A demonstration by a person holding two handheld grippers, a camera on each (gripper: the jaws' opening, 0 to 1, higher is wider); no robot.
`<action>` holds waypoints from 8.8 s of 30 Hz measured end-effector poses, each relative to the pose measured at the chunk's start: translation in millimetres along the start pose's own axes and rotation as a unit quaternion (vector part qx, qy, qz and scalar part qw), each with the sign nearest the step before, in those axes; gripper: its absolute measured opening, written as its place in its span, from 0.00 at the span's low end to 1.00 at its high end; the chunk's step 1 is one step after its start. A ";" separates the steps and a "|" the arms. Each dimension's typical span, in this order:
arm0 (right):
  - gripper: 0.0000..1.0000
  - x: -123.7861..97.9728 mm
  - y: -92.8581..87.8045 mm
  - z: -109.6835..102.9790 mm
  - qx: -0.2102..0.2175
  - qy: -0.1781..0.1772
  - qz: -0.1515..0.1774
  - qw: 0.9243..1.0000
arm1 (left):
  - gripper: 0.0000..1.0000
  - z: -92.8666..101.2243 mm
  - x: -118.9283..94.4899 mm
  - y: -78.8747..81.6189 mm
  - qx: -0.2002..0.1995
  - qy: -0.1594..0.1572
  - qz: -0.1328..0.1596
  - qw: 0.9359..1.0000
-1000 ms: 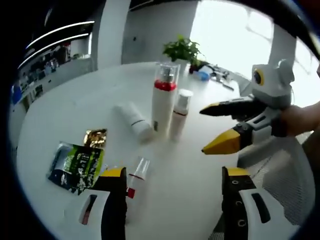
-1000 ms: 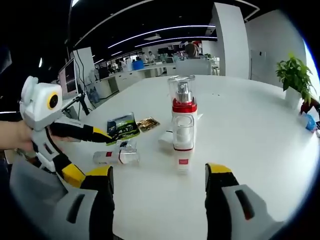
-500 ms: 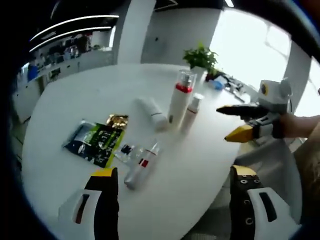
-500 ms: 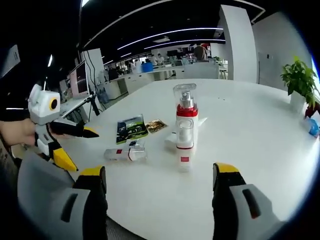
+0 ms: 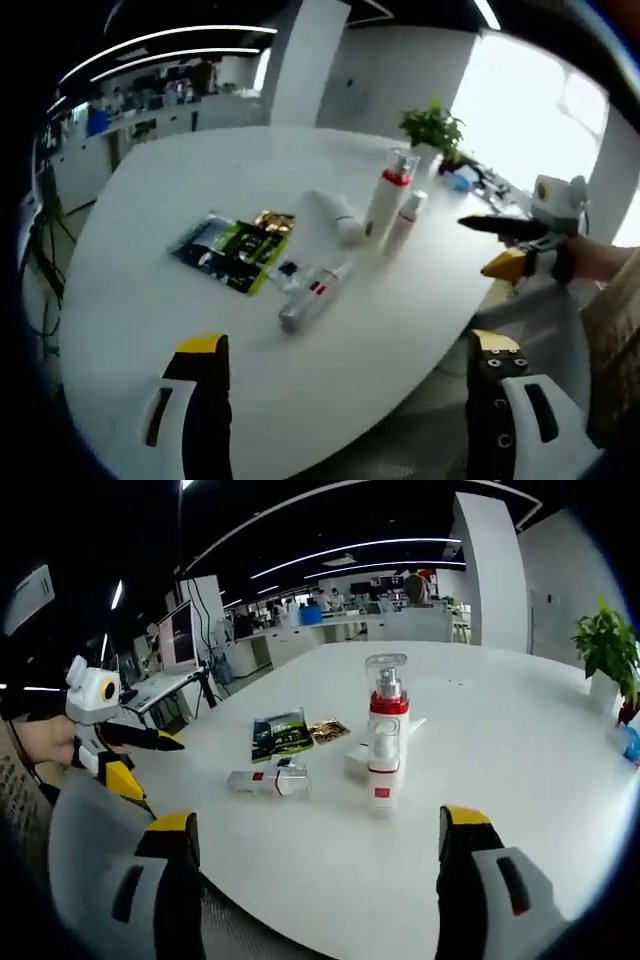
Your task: Arrange the skincare products in the storage area until every visible bottle or jar stands upright without overlapping.
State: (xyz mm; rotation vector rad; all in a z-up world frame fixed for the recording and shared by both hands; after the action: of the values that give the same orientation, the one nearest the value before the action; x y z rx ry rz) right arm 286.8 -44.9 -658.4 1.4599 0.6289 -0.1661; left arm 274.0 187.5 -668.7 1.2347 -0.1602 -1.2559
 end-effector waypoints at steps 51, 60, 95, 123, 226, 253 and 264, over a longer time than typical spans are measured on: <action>0.91 -11.8 -5.6 13.0 -0.004 -0.031 0.017 0.999 | 0.97 18.0 64.5 125.9 0.069 -0.065 -0.036 0.995; 0.91 -11.9 -5.1 18.6 0.007 -0.043 0.020 0.999 | 0.96 16.4 102.1 175.6 0.067 -0.092 -0.043 0.993; 0.89 -10.7 -7.3 37.8 0.049 -0.090 0.012 0.995 | 0.90 -73.3 277.1 180.8 -0.040 -0.005 -0.227 0.973; 0.86 -11.8 -8.1 44.2 0.072 -0.103 0.010 0.992 | 0.58 -97.1 311.0 149.5 0.031 0.084 -0.285 0.954; 0.64 -26.7 78.1 -5.8 0.145 0.040 0.129 0.980 | 0.24 44.8 88.0 127.2 0.094 -0.025 0.071 0.993; 0.22 -12.7 96.6 -57.0 0.111 0.109 0.102 0.982 | 0.25 101.1 63.5 96.1 0.164 -0.027 0.057 0.984; 0.10 -17.9 92.4 -59.1 0.122 0.105 0.093 0.983 | 0.28 106.3 66.2 91.2 0.169 -0.038 0.051 0.984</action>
State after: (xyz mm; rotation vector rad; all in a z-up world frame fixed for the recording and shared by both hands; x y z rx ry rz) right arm 298.2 18.9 -568.2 1.7794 0.6535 0.0612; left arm 283.7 54.8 -589.4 1.4481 -0.5033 -1.2189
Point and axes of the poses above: the point that each gripper's makers call its tool centre point, and the gripper's own axes: x roughly forward along the fingers, z roughly to its right, y roughly out of its top, the point moved 3 cm from there along -x, roughly backward along the fingers, and after that the axes turned 14 degrees about -y, right-handed, at the moved point
